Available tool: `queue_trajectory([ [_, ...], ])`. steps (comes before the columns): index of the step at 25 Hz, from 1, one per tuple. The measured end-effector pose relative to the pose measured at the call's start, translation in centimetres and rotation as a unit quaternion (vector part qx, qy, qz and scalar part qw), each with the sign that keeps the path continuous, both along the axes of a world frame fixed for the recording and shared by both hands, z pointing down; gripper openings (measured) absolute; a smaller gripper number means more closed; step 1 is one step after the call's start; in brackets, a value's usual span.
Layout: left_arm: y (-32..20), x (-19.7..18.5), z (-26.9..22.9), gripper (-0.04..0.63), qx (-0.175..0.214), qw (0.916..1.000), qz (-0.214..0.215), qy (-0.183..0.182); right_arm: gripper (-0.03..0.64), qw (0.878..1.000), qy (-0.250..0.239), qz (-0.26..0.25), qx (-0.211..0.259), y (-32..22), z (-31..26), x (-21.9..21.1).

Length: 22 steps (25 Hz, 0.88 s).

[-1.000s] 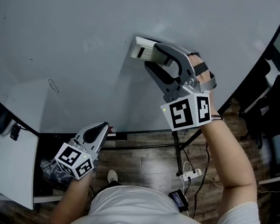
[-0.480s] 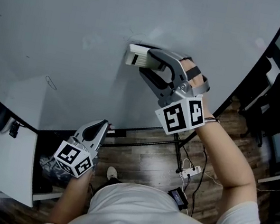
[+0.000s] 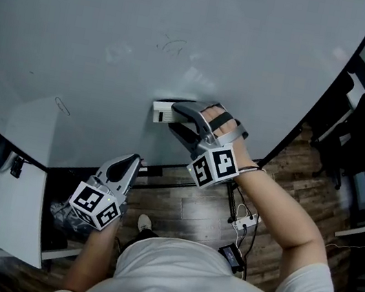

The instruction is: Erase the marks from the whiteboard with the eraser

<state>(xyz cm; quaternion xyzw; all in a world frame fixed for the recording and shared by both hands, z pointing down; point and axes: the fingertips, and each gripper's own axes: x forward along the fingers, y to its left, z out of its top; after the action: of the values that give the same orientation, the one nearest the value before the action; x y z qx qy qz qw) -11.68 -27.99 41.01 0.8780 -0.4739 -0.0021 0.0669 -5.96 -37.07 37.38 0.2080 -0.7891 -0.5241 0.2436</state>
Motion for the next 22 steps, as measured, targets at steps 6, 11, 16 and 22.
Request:
queue_trajectory([
  [6, 0.3, 0.3, -0.2, 0.007, -0.007, 1.0000, -0.006, 0.000, 0.236, 1.000, 0.021, 0.007, -0.015, 0.0, 2.9, -0.1],
  [11, 1.1, 0.2, 0.1, 0.006, -0.002, 0.9999, -0.010, -0.001, 0.236, 0.999, 0.014, 0.014, -0.032, 0.4, 2.4, -0.1],
  [16, 2.1, 0.3, -0.1, 0.006, -0.005, 0.9999, -0.014, -0.004, 0.235, 0.997, -0.041, 0.011, -0.072, 2.2, 0.8, 0.5],
  [22, 3.7, 0.2, -0.1, 0.006, -0.013, 0.9997, -0.021, -0.008, 0.235, 0.970, -0.149, -0.009, -0.193, 6.2, -1.0, 1.3],
])
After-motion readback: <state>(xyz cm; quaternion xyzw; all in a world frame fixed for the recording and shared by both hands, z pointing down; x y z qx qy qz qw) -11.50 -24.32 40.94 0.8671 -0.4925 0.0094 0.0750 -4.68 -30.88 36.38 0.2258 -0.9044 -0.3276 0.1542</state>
